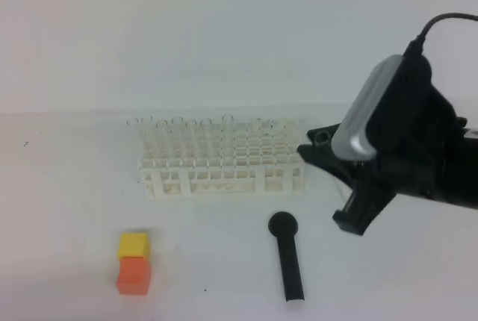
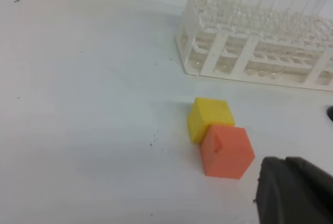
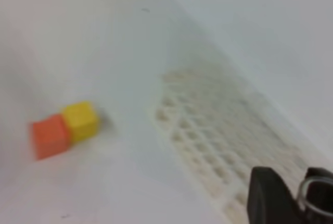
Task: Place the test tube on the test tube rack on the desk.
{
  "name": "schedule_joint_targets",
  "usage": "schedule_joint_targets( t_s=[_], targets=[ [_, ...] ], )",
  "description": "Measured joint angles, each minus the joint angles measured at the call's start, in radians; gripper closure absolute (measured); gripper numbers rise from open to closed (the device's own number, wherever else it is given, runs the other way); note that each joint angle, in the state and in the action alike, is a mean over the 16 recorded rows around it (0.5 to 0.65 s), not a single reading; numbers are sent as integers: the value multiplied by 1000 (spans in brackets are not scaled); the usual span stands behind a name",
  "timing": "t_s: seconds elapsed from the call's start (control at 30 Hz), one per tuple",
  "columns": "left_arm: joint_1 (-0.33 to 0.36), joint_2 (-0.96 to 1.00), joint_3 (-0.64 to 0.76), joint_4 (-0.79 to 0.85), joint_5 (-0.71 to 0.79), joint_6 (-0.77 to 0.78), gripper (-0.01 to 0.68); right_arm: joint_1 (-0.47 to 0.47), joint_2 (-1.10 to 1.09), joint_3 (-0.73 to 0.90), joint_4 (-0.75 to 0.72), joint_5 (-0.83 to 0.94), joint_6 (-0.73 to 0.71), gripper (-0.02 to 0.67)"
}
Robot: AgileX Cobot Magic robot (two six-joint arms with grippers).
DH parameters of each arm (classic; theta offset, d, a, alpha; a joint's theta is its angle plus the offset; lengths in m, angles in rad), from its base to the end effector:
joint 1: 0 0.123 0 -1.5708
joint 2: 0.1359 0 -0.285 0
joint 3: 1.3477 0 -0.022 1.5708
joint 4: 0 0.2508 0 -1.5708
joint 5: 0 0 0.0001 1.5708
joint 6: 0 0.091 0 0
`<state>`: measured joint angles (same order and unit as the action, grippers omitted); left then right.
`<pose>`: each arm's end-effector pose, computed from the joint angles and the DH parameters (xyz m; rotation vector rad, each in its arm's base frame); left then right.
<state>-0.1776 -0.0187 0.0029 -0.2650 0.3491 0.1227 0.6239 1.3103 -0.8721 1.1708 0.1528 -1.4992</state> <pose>0.0500 -0.0173 0.1828 0.1101 1.8113 -0.2975 0.2280 0.1800 0.3042 -0.9974 1.7245 0.3279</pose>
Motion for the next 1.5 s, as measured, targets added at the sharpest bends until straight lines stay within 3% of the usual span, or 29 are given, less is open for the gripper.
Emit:
schedule_joint_targets(
  t_s=[0.3,0.5,0.63,0.87,1.1,1.5],
  targets=[
    [0,-2,2,0,-1,0,674,2,49,-6,-579,-365,817,530],
    [0,-4,2,0,-2,0,674,23,146,-24,-807,-602,1135,530],
    [0,-4,0,0,-2,0,674,49,231,-53,-877,-718,1186,530],
    [0,-5,2,0,-2,0,674,100,370,-122,-881,-835,1137,530],
    [0,-5,4,0,-2,0,674,124,476,-187,-840,-885,1106,530],
    [0,0,4,0,-2,0,674,127,599,-246,-788,-929,1174,530]
  ],
)
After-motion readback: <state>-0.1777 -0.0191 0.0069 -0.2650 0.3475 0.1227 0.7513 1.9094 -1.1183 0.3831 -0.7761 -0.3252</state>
